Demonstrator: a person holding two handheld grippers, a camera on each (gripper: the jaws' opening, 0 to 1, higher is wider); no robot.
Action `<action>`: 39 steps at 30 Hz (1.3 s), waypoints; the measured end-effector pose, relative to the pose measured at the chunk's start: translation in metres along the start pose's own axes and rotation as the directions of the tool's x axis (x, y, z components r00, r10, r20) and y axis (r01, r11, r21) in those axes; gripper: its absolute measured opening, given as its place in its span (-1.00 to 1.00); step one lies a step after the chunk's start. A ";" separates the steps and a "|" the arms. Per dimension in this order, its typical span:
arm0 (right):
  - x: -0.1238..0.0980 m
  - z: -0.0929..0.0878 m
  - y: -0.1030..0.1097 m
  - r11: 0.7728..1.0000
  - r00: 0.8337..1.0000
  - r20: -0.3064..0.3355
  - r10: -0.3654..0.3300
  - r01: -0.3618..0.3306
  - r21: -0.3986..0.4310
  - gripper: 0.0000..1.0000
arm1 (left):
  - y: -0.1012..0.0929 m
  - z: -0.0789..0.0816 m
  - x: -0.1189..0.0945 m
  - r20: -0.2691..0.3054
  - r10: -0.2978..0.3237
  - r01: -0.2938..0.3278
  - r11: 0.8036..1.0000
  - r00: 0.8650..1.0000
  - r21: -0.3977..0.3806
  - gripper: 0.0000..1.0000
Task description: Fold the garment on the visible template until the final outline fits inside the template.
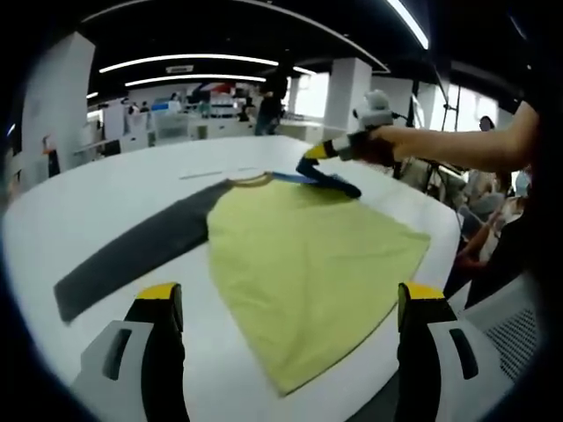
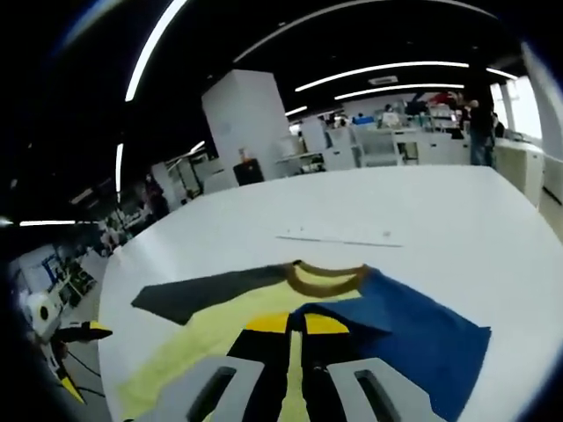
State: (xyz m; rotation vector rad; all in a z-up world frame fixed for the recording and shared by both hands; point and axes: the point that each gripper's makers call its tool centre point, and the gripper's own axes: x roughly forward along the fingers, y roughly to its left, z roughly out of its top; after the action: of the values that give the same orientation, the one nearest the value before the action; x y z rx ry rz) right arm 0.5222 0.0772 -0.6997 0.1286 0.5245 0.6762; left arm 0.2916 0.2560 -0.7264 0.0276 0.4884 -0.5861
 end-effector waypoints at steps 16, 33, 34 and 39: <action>0.026 0.005 0.033 0.995 0.997 -0.028 0.074 -0.076 -0.068 -1.00 | 0.001 -0.002 0.000 -0.003 0.002 -0.002 1.000 1.000 -0.002 0.98; 0.044 0.014 0.080 0.963 0.982 -0.055 0.180 -0.188 -0.195 -1.00 | 0.007 -0.006 -0.004 -0.003 0.018 -0.018 1.000 1.000 -0.008 0.98; 0.045 0.014 0.082 0.959 0.981 -0.059 0.186 -0.194 -0.205 -1.00 | 0.007 -0.006 -0.004 -0.003 0.018 -0.018 1.000 1.000 -0.007 0.98; 0.048 0.005 0.100 0.931 0.968 -0.102 0.230 -0.249 -0.268 -1.00 | 0.008 -0.009 -0.005 -0.006 0.022 -0.023 1.000 1.000 -0.009 0.98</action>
State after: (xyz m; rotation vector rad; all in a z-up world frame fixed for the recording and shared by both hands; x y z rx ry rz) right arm 0.4997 0.1851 -0.6877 -0.0990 0.4779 0.9901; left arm 0.2883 0.2666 -0.7326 0.0257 0.4959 -0.5617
